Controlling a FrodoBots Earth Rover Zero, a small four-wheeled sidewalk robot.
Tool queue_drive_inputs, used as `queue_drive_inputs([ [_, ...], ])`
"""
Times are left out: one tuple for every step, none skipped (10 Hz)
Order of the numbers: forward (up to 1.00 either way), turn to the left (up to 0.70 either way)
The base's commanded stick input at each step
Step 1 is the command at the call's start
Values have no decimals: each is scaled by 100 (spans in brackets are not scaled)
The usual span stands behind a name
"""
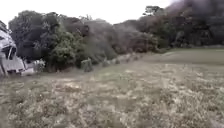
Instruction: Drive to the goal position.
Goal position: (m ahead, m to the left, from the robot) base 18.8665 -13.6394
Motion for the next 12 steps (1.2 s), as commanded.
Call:
queue_drive_inputs([
  [50,-12],
  [50,-23],
  [50,0],
  [50,0],
  [50,-17],
  [50,-17],
  [50,0],
  [50,0],
  [50,0],
  [50,0],
  [50,0],
  [50,0],
])
